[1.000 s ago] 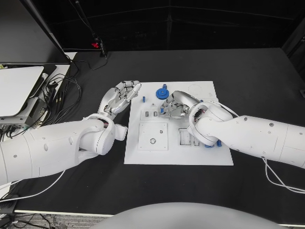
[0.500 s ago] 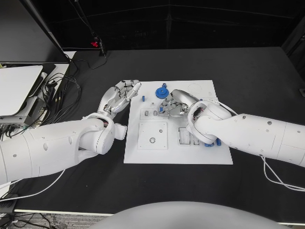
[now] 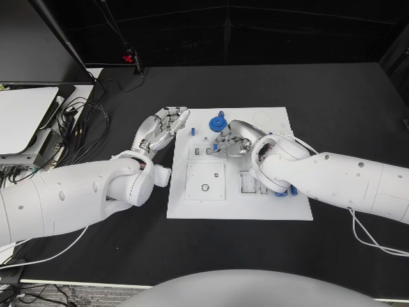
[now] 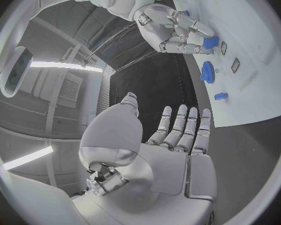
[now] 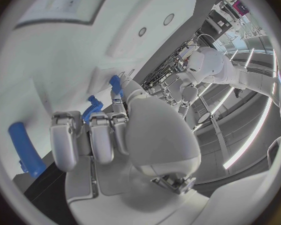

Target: Assemble the parts on the task board

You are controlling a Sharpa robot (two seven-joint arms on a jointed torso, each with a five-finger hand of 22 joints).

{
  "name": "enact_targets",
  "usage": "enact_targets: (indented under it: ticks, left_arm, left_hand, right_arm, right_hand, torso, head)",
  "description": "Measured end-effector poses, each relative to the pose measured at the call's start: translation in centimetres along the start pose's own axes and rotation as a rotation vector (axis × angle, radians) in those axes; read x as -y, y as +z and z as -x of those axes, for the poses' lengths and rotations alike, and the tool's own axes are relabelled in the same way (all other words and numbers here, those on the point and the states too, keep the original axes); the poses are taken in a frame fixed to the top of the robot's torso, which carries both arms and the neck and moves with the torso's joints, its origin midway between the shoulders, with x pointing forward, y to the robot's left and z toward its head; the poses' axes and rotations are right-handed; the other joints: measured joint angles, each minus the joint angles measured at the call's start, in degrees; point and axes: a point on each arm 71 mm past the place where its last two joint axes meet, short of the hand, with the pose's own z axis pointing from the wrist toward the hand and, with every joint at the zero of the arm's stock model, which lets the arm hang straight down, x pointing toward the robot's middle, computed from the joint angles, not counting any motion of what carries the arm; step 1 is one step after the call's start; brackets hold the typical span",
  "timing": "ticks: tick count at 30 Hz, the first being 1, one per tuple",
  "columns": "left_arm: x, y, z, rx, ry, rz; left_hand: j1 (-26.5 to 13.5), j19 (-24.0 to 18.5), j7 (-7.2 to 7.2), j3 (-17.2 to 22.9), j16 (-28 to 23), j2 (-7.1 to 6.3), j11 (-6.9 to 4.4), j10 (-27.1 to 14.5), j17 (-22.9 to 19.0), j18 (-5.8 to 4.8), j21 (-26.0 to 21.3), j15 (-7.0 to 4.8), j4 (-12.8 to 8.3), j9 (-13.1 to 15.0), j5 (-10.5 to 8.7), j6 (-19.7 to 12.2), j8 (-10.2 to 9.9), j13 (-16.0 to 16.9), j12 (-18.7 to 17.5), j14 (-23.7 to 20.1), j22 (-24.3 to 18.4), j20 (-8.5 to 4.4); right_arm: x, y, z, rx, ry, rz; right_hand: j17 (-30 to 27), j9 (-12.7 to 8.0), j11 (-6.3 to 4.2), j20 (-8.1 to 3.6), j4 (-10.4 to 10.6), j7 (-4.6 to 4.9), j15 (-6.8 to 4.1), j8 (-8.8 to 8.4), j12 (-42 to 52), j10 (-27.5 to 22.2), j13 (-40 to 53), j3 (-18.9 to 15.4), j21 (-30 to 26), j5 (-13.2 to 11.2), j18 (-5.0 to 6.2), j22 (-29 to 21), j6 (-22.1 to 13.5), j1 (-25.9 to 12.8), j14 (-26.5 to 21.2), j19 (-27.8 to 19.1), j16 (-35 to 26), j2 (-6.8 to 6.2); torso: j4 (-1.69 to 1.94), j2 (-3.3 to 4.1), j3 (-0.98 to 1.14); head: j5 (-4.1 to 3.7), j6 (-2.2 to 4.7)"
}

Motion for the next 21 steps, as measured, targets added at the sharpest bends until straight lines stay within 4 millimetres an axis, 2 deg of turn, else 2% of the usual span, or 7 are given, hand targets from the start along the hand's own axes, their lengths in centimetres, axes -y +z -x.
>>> enact_targets:
  ticks: [10,21]
  left_arm:
    - [0.0,-0.01,0.01,0.0,0.0,0.0]
    - [0.0,-0.02,0.03,0.0,0.0,0.0]
  left_hand:
    - [0.0,0.0,0.0,-0.3,0.0,0.0,0.0,0.0,0.0,0.0,0.0,0.0,0.0,0.0,0.23,0.0,0.0,0.0,0.2,0.0,0.0,0.0]
    - [0.0,0.0,0.0,-0.3,0.0,0.0,0.0,0.0,0.0,0.0,0.0,0.0,0.0,0.0,0.23,0.0,0.0,0.0,0.2,0.0,0.0,0.0]
  right_arm:
    - [-0.09,0.07,0.0,-0.01,-0.004,0.0]
    - [-0.14,0.09,-0.03,-0.012,-0.006,0.001]
  right_hand:
    - [0.0,0.0,0.0,0.0,0.0,0.02,0.0,-0.29,0.0,0.0,0.0,0.0,-0.2,0.0,0.01,0.0,-0.2,0.0,0.0,0.0,0.0,0.01]
    - [0.0,-0.1,0.0,0.0,0.0,0.02,0.0,-0.66,0.0,0.0,0.0,0.0,-0.2,-0.1,0.0,0.0,-0.4,0.0,0.0,0.0,0.0,0.01]
  torso:
    - [-0.01,0.0,-0.01]
    - [-0.06,0.01,-0.01]
  head:
    - [0.04,-0.34]
    - [-0.46,-0.44]
